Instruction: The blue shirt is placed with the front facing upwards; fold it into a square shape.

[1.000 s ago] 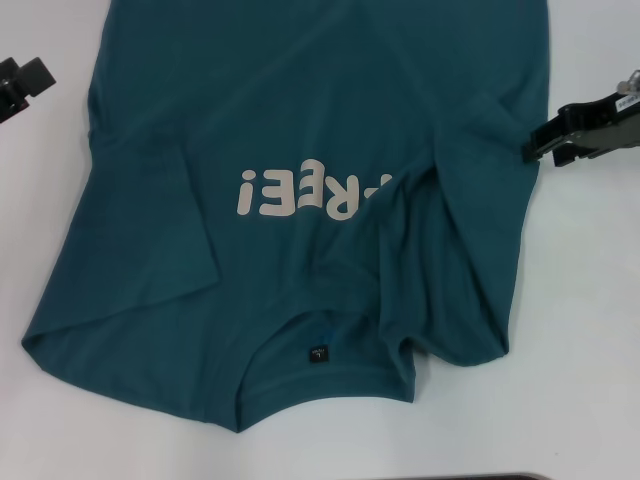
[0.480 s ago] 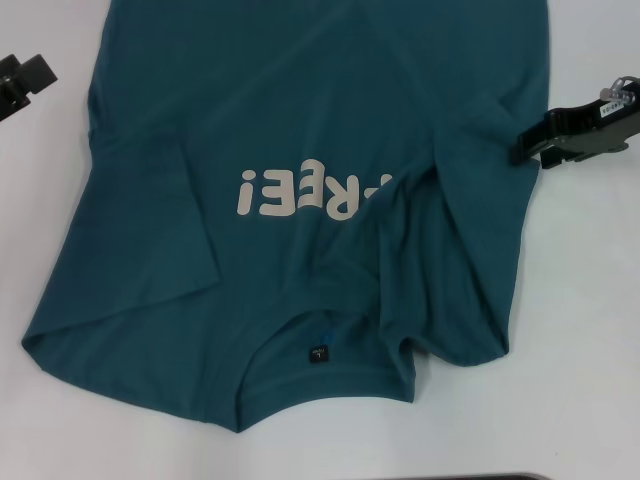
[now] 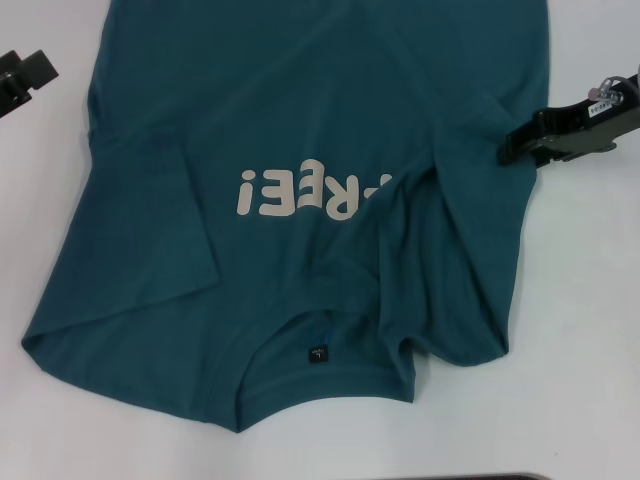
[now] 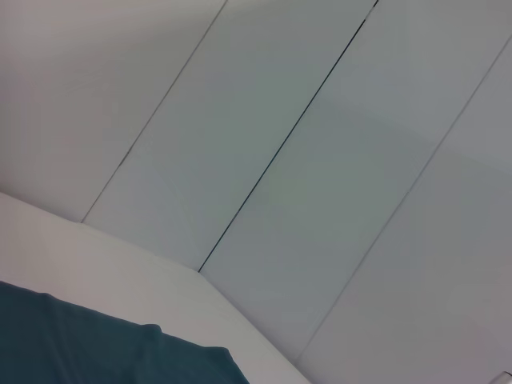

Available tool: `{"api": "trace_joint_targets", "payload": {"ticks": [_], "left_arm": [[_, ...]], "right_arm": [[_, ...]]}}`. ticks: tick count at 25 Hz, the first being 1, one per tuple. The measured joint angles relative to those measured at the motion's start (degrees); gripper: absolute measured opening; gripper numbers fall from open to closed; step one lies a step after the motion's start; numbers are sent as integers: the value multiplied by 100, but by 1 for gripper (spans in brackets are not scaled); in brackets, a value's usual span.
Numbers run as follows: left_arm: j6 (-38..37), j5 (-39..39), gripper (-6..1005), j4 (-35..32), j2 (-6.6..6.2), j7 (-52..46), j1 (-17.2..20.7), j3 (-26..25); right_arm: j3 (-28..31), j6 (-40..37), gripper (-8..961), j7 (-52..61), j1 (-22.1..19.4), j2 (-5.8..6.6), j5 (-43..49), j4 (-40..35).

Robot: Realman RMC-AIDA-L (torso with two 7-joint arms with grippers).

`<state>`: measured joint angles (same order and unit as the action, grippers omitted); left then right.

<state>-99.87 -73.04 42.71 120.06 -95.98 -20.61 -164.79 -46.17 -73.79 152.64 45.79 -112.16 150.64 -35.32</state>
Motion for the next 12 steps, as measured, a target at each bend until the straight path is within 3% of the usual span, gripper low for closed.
{"api": "trace_joint_targets", "payload": {"ticks": [12], "left_arm": [[66,0,887,0,9,0,-24,16]], "right_arm": [[-3,-151,391,-15,26,-1,-295,12]]}}
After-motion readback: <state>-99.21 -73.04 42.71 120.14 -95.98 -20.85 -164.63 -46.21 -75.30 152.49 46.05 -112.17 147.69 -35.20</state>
